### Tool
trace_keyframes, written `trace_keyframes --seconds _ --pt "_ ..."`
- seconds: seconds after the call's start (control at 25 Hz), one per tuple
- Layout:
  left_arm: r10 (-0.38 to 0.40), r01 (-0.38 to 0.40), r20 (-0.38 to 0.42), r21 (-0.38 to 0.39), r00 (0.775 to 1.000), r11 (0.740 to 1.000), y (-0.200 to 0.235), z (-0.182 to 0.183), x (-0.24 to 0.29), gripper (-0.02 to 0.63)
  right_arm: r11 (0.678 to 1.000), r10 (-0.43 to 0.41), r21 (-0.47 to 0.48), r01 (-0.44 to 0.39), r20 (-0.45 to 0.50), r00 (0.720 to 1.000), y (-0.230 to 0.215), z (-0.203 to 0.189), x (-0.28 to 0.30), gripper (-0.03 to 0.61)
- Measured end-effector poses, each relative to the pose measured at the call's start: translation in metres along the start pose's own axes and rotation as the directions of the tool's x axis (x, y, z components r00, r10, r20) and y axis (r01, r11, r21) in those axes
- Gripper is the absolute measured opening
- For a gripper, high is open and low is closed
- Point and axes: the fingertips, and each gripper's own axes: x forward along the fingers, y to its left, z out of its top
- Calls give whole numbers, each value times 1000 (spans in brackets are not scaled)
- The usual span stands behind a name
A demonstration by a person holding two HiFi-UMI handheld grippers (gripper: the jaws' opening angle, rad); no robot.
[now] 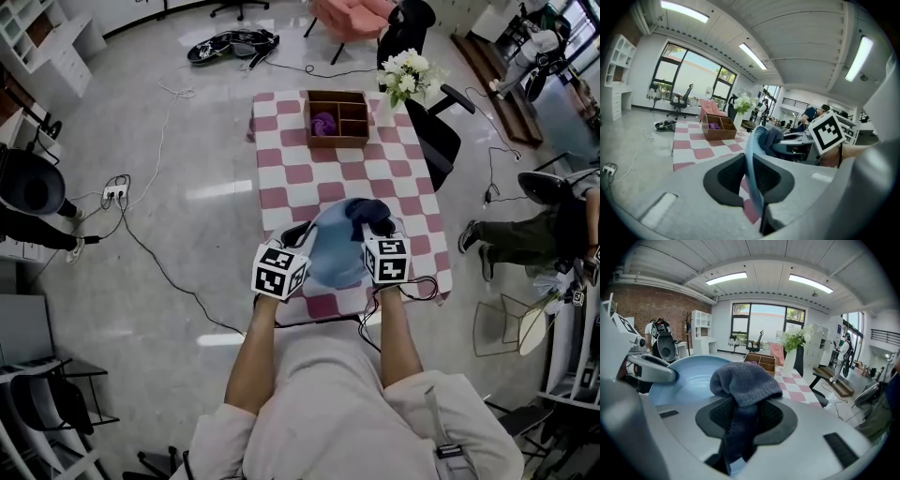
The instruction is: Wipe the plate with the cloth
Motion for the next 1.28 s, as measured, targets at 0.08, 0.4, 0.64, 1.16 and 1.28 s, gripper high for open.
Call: trace_keyframes --seconds 0.08,0.4,0.64,1.16,1.28 --pt "23 -22 21 -30 1000 999 7 2 -5 35 1000 -2 2 2 -1 1000 -2 -2 -1 124" --pt "143 -134 112 -90 983 987 32 18 -20 34 1000 18 1 -18 -15 1000 2 -15 0 123" --pt "230 -205 172 -155 958 966 48 30 -28 34 997 62 -39 -63 -39 997 12 -22 -3 123" --pt "390 -318 258 -278 884 906 78 45 -47 35 975 182 -123 -186 -37 983 57 -21 -2 121" --pt "412 -332 266 -298 871 895 82 46 -50 35 967 212 -137 -215 -41 977 68 -20 -1 121"
